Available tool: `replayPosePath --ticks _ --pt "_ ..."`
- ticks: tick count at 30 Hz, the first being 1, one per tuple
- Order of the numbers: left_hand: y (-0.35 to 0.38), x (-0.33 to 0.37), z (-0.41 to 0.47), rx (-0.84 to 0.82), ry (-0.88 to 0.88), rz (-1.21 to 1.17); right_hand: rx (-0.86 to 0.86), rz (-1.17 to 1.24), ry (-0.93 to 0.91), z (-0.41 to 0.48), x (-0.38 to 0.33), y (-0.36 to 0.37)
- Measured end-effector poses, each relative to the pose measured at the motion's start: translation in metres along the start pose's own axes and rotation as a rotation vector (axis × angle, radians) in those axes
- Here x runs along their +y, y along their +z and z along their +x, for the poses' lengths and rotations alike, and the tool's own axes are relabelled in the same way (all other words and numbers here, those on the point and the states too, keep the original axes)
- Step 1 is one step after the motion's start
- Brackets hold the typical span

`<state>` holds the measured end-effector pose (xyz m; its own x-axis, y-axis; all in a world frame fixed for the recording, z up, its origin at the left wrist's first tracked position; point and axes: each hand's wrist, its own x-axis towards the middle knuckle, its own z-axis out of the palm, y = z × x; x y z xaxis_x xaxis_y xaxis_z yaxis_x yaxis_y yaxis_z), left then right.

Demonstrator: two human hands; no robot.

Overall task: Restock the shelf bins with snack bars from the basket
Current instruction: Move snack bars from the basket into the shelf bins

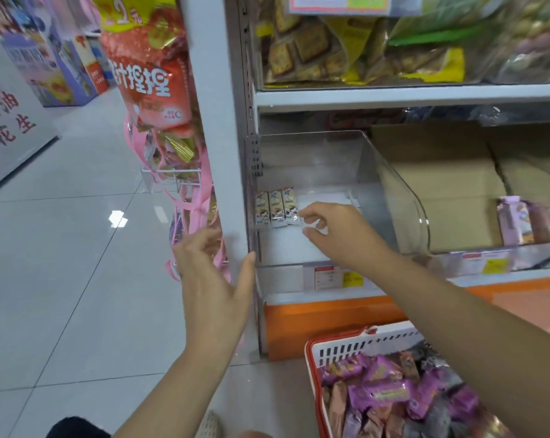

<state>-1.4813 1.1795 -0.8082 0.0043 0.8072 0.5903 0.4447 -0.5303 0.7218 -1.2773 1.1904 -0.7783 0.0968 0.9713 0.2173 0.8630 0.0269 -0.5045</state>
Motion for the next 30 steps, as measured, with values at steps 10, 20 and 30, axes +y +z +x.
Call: replayPosePath --ticks 10,20,30 --pt "0.044 0.012 -0.102 -0.658 0.056 0.151 0.120 0.106 0.055 -0.160 0.055 0.003" --pt "0.086 0.003 -0.160 -1.230 -0.035 0.439 -0.556 -0.144 0.548 -0.268 0.155 0.070" --pt "0.091 -0.008 -0.168 -1.303 -0.006 0.588 -0.526 0.030 0.882 -0.288 0.167 0.115"
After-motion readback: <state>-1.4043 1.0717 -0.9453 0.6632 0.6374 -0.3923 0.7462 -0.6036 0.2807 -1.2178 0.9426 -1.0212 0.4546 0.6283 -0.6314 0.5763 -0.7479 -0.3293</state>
